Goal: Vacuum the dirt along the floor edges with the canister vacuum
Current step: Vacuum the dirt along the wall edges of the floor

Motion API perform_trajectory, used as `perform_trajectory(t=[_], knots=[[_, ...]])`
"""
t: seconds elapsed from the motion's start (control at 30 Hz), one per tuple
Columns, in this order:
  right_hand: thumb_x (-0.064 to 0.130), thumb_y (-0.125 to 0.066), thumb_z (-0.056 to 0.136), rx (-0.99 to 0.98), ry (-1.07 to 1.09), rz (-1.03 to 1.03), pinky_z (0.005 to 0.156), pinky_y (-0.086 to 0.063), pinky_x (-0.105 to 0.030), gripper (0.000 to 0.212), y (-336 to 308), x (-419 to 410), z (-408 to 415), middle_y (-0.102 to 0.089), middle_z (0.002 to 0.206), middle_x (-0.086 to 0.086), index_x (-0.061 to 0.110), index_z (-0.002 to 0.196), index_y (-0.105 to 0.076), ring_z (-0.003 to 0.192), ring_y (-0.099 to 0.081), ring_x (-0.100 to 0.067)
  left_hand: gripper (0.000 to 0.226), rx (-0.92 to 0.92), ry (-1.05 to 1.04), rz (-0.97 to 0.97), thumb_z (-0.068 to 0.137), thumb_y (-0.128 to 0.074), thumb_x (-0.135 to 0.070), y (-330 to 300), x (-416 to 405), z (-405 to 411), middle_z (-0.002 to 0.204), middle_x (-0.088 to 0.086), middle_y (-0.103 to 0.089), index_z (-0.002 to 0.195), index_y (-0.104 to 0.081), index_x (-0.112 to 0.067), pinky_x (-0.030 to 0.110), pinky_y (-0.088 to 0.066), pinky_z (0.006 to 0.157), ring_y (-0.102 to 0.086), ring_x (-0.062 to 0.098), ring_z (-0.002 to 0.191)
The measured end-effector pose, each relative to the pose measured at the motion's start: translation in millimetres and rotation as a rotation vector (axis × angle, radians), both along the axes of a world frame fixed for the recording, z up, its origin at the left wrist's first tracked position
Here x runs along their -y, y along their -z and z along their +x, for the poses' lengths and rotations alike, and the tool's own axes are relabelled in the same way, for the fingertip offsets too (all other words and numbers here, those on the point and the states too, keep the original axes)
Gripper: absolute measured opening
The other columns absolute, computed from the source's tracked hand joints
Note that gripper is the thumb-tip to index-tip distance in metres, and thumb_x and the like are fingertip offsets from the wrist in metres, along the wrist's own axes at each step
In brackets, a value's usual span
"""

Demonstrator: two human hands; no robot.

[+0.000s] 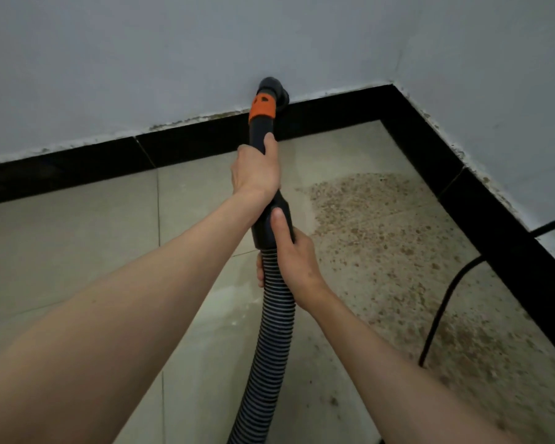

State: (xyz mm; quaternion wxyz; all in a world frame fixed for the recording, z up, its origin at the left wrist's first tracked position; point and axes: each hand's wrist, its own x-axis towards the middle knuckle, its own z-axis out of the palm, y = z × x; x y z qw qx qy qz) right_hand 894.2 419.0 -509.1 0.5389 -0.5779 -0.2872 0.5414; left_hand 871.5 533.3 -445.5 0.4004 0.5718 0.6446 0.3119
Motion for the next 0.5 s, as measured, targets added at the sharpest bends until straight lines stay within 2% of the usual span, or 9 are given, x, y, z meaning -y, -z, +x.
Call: perform_trajectory(t=[0.23,0.33,0.4,0.5], knots=[[0.060,-0.047,0.092,-0.045,-0.041,-0.006,0.039,-0.044,-0.025,0.063,2,-6,-47,-0.056,0.048,-0.007,-0.002,0.092,-0.056,0.038,-0.054,-0.019,0.046,-0.056,-0.011,0.012,0.098,-0.037,-0.047,1,-5,-48,0.104,0.016,-0.064,0.112,-0.049,-0.005,0.043,-0.056,0.079,-0.066,0.029,0.086],[0.068,-0.047,0.084,-0.055,-0.080,0.008,0.039,-0.043,-0.022,0.069,-1,-7,-64,-0.056,0.047,-0.005,0.000,0.090,-0.055,0.037,-0.053,-0.018,0.047,-0.058,-0.044,0.013,0.098,-0.037,-0.047,-1,-6,-67,0.103,0.016,-0.064,0.113,-0.051,-0.004,0.040,-0.057,0.076,-0.067,0.028,0.084],[0.068,-0.048,0.083,-0.057,-0.104,0.003,0.039,-0.043,-0.022,0.068,-3,-7,-74,-0.056,0.049,-0.006,0.001,0.090,-0.054,0.038,-0.054,-0.018,0.048,-0.071,-0.060,0.017,0.098,-0.037,-0.046,-2,-7,-80,0.100,0.015,-0.065,0.113,-0.052,-0.003,0.036,-0.056,0.069,-0.067,0.026,0.079],[0.068,-0.048,0.083,-0.058,-0.141,-0.005,0.040,-0.046,-0.024,0.069,-6,-7,-87,-0.057,0.051,-0.006,0.000,0.093,-0.055,0.039,-0.055,-0.017,0.045,-0.080,-0.080,0.029,0.099,-0.036,-0.044,-3,-5,-98,0.087,0.010,-0.060,0.112,-0.051,-0.004,0.025,-0.048,0.052,-0.060,0.016,0.060]])
